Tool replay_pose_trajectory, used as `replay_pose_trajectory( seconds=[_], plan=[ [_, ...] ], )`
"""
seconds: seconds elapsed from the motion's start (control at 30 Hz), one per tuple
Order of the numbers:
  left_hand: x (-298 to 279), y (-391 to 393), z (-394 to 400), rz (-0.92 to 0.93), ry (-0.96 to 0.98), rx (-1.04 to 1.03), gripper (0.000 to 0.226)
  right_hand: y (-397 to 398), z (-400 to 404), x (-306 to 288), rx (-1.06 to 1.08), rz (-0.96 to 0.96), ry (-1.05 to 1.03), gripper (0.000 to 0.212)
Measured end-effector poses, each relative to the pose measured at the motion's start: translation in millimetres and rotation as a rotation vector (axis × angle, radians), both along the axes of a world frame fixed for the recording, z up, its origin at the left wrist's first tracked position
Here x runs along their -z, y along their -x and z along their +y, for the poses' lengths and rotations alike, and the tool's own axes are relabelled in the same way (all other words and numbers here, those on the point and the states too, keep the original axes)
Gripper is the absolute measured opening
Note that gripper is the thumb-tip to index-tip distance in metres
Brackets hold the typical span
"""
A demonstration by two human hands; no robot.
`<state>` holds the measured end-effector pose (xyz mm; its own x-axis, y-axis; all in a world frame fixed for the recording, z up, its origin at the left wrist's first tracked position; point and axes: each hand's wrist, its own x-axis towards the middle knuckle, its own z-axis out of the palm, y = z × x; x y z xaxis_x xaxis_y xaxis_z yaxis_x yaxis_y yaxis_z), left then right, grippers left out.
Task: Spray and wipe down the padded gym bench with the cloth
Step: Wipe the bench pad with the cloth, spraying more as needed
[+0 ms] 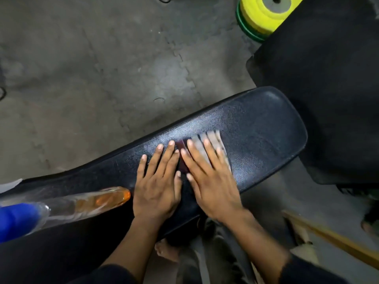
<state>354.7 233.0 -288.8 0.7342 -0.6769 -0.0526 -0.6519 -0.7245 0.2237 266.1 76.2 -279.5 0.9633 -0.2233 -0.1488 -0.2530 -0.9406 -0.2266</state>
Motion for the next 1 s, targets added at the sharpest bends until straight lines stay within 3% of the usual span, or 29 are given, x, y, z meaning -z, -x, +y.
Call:
replay_pose_trajectory(
  seconds=[0.17, 0.37, 0.5, 0.63, 0.77, 0.93, 1.0],
  plan=[
    [-3.1, -0.9, -1.9, 0.007, -0.013, -0.008, 0.059, 81.5, -14.8, -6.5, 0.013, 0.091, 0.034, 0.067],
    [-1.5, -0.6, -1.1, -0.014, 0.01, -0.008, 0.058, -34.3, -47.7, -6.4, 0.414, 0.045, 0.044, 0.064],
    [-3.6, -0.3, -1.2, -0.006, 0.011, -0.004, 0.058, -56.8, -14.6, -3.3, 0.189, 0.026, 0.013, 0.065],
    [-4.9, -2.7, -0.8, 0.007, 0.015, 0.002, 0.059, 25.7, 5.9, -4.6, 0.021, 0.031, -0.008, 0.066],
    [-1.6, -0.8, -1.4, 0.001, 0.033, -0.011, 0.058, 71.8, -25.5, -8.3, 0.038, 0.07, 0.019, 0.065],
    [1.8, 1.1, 1.1, -0.007, 0.042, -0.013, 0.057, -19.8, -61.0, -7.4, 0.415, 0.002, 0.011, 0.063],
    [2.4, 1.9, 0.0, -0.005, 0.037, -0.012, 0.057, -54.4, -52.8, -4.3, 0.381, 0.011, -0.016, 0.065]
  ],
)
